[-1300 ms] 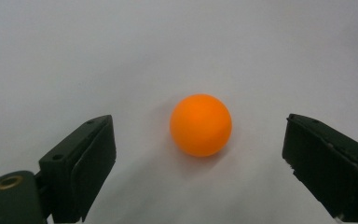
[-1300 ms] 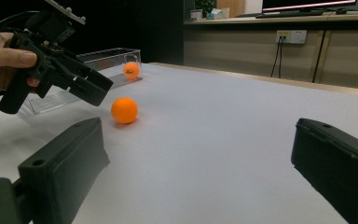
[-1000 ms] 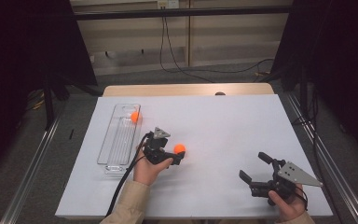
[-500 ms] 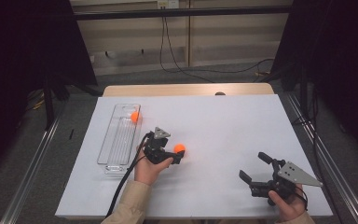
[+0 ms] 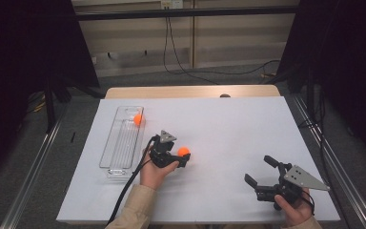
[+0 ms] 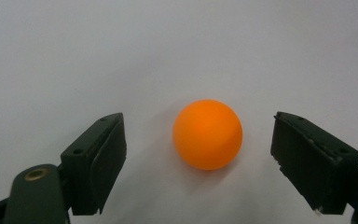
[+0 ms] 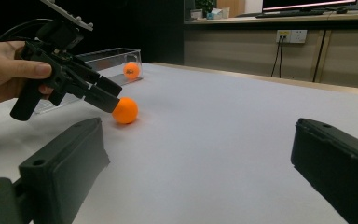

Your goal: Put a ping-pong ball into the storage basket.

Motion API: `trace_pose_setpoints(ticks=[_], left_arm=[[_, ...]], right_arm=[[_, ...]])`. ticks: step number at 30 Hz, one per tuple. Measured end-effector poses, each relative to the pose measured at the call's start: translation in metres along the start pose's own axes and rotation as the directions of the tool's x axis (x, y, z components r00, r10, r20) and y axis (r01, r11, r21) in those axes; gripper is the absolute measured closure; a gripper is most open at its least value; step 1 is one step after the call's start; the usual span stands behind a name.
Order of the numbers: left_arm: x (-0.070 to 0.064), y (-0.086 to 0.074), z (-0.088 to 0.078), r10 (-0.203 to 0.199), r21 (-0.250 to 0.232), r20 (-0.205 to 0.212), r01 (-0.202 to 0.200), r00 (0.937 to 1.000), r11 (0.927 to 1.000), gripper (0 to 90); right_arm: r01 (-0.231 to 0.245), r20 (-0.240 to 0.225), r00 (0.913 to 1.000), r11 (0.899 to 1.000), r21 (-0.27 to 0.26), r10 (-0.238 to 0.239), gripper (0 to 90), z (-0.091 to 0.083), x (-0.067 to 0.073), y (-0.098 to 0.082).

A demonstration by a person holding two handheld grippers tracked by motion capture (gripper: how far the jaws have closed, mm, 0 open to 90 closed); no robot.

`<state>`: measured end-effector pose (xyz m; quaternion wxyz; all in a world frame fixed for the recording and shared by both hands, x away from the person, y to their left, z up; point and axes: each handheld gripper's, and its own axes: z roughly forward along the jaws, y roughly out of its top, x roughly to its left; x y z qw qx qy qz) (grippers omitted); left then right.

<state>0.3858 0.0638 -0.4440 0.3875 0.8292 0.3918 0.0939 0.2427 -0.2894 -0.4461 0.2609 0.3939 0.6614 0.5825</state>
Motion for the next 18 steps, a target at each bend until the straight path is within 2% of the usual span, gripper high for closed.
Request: trace_pose_setpoints(ticks=[5,18], left_arm=[[-0.0019,0.0,0.0026,-0.008,-0.006,0.005,0.008,1.0,1.0,20.8],[-0.0038,-0.0002,0.008,0.009,0.008,0.019,-0.009,0.9998,0.9999,31.0]], right_arm=[[0.0,0.0,1.0,1.0,0.0,0.0,2.3,0.0,0.0,0.0],[-0.001,-0.001,1.0,1.0,-0.002,0.001,2.3,-0.0002,0.0,0.0001]])
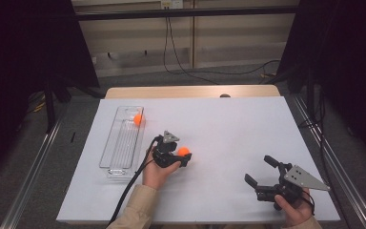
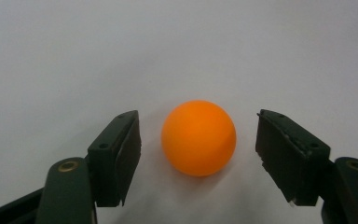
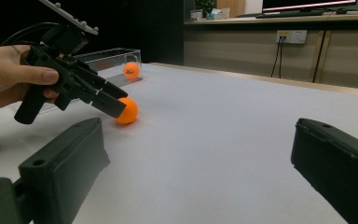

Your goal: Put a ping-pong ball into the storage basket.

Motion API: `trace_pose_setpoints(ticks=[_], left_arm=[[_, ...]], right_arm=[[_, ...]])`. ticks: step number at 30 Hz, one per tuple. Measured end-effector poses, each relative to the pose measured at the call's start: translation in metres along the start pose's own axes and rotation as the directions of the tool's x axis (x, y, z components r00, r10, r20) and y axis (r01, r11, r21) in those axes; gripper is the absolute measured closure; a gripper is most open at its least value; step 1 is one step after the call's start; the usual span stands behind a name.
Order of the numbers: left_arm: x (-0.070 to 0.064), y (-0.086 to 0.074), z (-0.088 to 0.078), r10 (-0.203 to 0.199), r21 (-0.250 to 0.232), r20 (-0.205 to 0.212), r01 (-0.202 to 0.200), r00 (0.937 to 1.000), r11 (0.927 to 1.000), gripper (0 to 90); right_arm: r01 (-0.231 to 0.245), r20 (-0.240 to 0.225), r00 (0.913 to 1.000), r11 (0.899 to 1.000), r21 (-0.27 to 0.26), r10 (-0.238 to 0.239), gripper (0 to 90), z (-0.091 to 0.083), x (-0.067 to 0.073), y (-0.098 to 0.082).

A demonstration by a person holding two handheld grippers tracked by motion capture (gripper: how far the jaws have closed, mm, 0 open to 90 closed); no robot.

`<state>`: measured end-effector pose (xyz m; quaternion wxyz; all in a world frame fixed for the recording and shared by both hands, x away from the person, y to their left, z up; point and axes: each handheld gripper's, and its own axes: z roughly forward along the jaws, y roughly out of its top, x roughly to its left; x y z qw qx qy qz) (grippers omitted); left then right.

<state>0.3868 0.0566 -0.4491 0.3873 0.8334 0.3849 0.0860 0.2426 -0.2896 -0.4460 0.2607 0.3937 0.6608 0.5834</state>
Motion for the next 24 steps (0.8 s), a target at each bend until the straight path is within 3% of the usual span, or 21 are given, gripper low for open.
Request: trace_pose_setpoints(ticks=[15,24], left_arm=[[-0.002,-0.0019,0.0052,0.032,0.033,-0.024,-0.031,0.9992,0.999,40.9],[-0.0023,-0.0026,0.0077,0.015,0.028,-0.01,-0.014,0.9998,0.9995,43.2]], right_arm=[[0.002,0.001,1.0,1.0,0.0,-0.002,2.3,0.0001,-0.0003,-0.0001],[0.0,0.0,1.0,1.0,0.001,0.0,2.3,-0.0001,0.0001,0.0]])
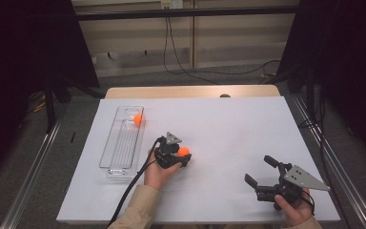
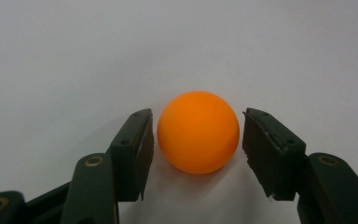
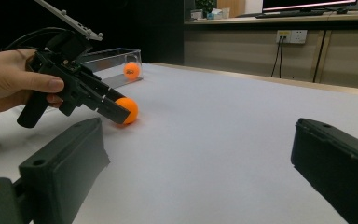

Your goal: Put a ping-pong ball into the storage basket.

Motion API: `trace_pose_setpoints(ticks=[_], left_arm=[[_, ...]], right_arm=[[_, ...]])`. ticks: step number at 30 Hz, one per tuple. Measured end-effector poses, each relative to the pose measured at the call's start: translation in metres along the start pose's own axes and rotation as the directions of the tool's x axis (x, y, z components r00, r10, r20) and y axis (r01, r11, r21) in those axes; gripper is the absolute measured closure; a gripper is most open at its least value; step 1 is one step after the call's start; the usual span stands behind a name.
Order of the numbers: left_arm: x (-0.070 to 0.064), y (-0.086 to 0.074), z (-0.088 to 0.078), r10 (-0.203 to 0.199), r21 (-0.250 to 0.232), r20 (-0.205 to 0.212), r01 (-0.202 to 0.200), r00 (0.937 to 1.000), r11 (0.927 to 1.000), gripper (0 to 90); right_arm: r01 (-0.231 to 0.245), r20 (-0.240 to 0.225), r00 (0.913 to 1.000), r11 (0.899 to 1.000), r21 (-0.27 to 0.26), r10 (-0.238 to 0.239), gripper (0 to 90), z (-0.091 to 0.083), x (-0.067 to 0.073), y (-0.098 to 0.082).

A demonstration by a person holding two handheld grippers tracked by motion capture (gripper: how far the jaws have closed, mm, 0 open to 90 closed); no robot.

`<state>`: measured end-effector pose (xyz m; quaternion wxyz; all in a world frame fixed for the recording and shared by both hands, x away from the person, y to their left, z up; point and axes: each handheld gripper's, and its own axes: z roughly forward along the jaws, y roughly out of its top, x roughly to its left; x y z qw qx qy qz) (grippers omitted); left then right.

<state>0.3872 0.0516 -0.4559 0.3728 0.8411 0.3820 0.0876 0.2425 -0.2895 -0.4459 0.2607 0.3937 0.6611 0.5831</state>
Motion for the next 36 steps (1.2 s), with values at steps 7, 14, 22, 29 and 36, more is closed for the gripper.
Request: trace_pose_setpoints(ticks=[7,14,22,29,36], left_arm=[[0.001,0.0,0.001,-0.002,0.002,-0.002,0.002,1.0,1.0,45.6],[0.0,0.0,0.002,-0.004,0.0,0.002,0.004,1.0,1.0,48.5],[0.001,0.0,0.0,-0.014,-0.001,0.006,0.014,0.9999,0.9999,50.4],[0.003,0.001,-0.004,-0.025,-0.008,0.016,0.025,0.9996,0.9997,50.6],[0.003,0.003,-0.01,-0.044,-0.021,0.031,0.045,0.9985,0.9988,50.7]], right_arm=[[-0.001,0.0,1.0,1.0,0.0,0.001,2.3,0.0,0.0,0.0],[-0.001,0.0,1.0,1.0,-0.001,0.001,2.3,0.0,0.0,0.0],[0.0,0.0,1.0,1.0,0.0,0.0,2.3,0.0,0.0,0.0],[0.001,0.001,1.0,1.0,-0.001,-0.001,2.3,0.0,0.0,0.0],[0.001,0.0,1.0,1.0,-0.001,-0.001,2.3,-0.001,0.0,0.0]])
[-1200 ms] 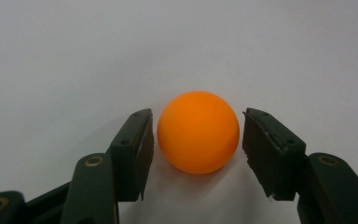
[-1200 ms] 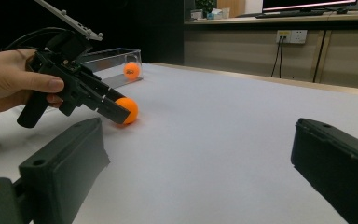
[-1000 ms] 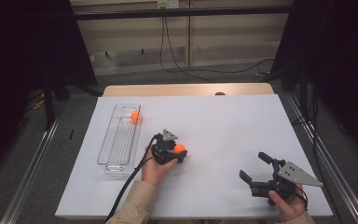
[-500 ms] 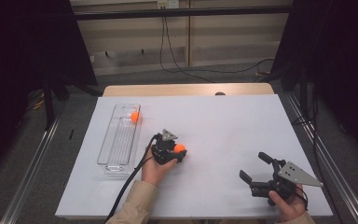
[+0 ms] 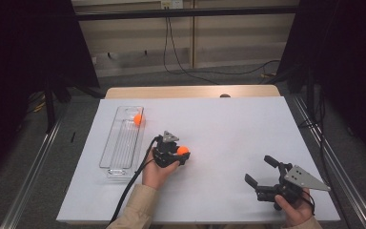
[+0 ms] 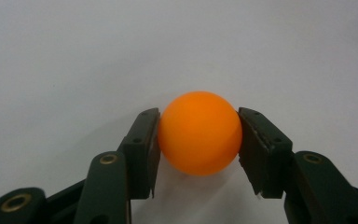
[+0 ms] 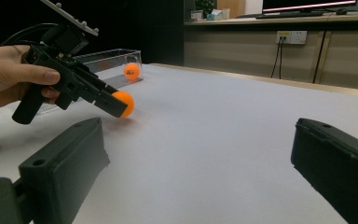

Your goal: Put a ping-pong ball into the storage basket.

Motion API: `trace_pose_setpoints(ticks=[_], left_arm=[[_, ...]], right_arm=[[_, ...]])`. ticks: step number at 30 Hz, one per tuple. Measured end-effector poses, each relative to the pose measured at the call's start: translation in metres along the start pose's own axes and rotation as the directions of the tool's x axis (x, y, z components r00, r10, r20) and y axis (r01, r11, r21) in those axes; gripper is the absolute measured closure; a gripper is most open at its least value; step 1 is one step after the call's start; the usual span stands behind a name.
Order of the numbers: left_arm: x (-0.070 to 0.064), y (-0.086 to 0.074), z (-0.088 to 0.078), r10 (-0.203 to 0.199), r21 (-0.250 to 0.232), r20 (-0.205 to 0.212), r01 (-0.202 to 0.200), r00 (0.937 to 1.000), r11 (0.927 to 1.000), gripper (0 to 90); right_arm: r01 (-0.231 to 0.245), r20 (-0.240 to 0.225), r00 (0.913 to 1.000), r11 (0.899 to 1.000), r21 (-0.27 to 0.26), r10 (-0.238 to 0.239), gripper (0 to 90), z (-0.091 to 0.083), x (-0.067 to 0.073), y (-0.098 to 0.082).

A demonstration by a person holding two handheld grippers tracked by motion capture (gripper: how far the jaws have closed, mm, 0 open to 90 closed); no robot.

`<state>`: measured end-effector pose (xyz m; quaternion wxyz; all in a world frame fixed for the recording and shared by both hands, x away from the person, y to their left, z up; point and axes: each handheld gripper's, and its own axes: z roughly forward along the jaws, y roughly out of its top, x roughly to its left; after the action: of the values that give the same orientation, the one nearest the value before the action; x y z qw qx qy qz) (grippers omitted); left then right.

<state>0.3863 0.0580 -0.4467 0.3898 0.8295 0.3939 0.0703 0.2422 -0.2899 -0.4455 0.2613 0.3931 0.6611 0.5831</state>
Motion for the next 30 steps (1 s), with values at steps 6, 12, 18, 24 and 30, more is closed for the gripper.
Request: trace_pose_setpoints(ticks=[6,12,18,24,30], left_arm=[[0.0,0.002,-0.006,-0.008,-0.006,0.014,0.008,0.9999,1.0,50.7],[0.0,0.003,-0.01,-0.019,-0.009,0.027,0.019,0.9995,0.9998,50.6],[0.002,0.004,-0.015,-0.023,-0.013,0.034,0.023,0.9992,0.9996,50.7],[0.003,0.005,-0.021,-0.03,-0.019,0.04,0.031,0.9988,0.9993,50.7],[0.004,0.006,-0.026,-0.039,-0.025,0.042,0.04,0.9983,0.9989,50.7]], right_arm=[[0.001,0.0,1.0,1.0,0.0,-0.001,2.4,0.0,0.0,0.0],[-0.001,-0.001,1.0,1.0,-0.001,0.001,2.3,0.0,0.0,0.0],[0.0,-0.001,1.0,1.0,-0.001,0.0,2.3,0.0,0.0,0.0],[-0.001,-0.002,1.0,1.0,-0.002,0.001,2.3,0.0,0.0,0.0],[-0.001,-0.002,1.0,1.0,-0.002,0.001,2.4,0.0,0.0,0.0]])
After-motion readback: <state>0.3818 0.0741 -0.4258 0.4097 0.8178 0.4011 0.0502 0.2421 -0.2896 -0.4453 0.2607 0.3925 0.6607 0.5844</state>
